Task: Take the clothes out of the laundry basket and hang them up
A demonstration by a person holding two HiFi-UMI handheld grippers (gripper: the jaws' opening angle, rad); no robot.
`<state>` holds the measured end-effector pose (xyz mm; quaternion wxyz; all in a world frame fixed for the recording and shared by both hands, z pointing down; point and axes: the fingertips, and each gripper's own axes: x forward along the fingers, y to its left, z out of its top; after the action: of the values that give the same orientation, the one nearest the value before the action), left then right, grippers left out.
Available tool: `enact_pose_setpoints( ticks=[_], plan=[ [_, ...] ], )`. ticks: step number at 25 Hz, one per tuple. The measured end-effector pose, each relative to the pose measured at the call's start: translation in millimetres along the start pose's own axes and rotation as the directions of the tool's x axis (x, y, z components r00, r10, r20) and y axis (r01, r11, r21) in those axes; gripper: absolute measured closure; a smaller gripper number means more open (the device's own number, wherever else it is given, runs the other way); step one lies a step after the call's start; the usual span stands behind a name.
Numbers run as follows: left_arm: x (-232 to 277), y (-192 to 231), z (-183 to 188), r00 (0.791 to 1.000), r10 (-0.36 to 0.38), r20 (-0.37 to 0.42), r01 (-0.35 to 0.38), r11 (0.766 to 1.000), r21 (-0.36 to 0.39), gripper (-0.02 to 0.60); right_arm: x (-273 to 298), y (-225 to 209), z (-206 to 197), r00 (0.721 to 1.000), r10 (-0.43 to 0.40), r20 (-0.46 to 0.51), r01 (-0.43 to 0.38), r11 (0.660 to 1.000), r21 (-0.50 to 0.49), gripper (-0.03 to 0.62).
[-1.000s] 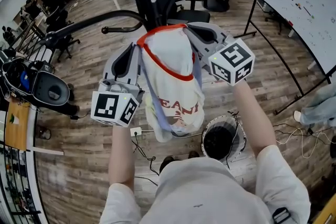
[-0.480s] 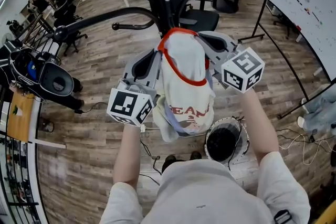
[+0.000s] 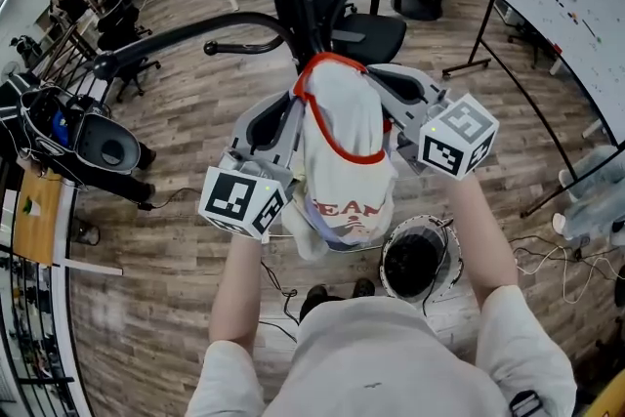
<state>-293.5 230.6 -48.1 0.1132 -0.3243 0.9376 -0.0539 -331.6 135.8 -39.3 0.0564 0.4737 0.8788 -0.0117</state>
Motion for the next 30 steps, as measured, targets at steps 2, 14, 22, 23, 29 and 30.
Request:
enact_pose_setpoints(
  ticks=[2,14,22,23,29,30],
  plan=[
    [-1,0,-2,1.000,-0.001,-0.001,0.001,1.000,-0.010,0.555,-2,-1,1,1.000,0.001,0.015,-0.001,1.000,0.001,0.563],
    [-17,-8,-7,0.998,-0.065,-0.003,0.065,0.998,-0.009,0.480,-9,13,1,0.998,-0.056,0.028,0.057,0.998,-0.029,0.519],
    [-14,-8,4,0.991,-0.132,0.007,0.132,0.991,-0.027,0.462,-23,11,23,0.987,-0.162,0.020,0.163,0.984,-0.074,0.507],
    [-15,-7,5,0.989,-0.145,0.011,0.145,0.989,-0.030,0.462,-26,10,24,0.983,-0.184,0.020,0.185,0.980,-0.075,0.507],
    [-34,-15,-5,0.974,-0.224,0.039,0.225,0.973,-0.041,0.462,-66,22,6,0.945,-0.324,0.038,0.326,0.943,-0.060,0.507],
    [-37,-14,-4,0.970,-0.237,0.045,0.239,0.970,-0.044,0.462,-70,27,7,0.939,-0.342,0.039,0.344,0.937,-0.062,0.508]
  ],
)
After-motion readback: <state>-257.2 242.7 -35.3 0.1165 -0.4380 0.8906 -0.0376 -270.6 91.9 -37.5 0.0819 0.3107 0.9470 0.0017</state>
